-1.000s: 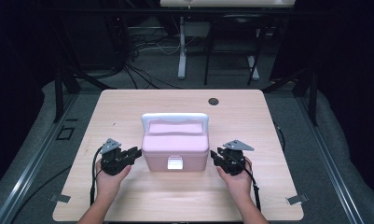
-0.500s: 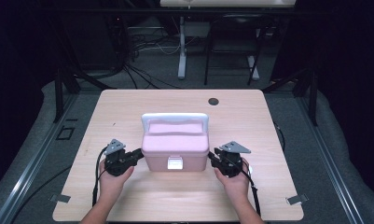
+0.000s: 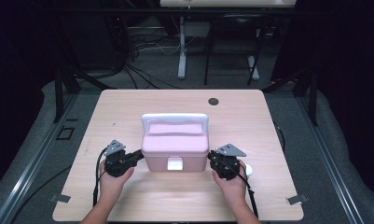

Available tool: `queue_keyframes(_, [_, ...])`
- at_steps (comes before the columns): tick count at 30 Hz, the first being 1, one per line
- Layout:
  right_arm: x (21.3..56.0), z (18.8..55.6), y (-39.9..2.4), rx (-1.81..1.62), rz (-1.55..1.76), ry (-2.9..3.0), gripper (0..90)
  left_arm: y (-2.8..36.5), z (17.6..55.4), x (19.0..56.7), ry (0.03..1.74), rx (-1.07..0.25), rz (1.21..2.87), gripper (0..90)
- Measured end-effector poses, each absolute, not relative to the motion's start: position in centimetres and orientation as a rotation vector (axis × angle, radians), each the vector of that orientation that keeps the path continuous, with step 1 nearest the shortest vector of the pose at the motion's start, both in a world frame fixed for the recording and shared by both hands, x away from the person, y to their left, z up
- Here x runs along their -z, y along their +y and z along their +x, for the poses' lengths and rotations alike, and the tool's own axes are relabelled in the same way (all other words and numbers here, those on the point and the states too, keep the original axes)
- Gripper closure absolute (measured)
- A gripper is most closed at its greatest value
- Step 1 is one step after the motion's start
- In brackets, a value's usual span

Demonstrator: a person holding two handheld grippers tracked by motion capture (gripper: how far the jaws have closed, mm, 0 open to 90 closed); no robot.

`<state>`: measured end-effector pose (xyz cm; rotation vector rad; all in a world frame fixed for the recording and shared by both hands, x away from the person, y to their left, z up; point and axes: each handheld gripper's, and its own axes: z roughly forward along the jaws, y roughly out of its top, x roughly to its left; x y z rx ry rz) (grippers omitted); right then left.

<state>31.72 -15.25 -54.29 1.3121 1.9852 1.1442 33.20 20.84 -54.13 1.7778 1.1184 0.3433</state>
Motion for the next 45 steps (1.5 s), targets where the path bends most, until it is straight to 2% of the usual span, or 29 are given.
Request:
queue_keyframes(7, [54.2,31.3,-14.8,-1.112,1.284,1.99,86.9,20.7,32.7,54.1,1.122,-0.345,1.779,85.8])
queue_keyframes(45, [53.4,28.4,-14.8,-1.04,1.232,2.093,90.0,20.5,29.8,53.5,1.102,-0.352,1.851,89.7])
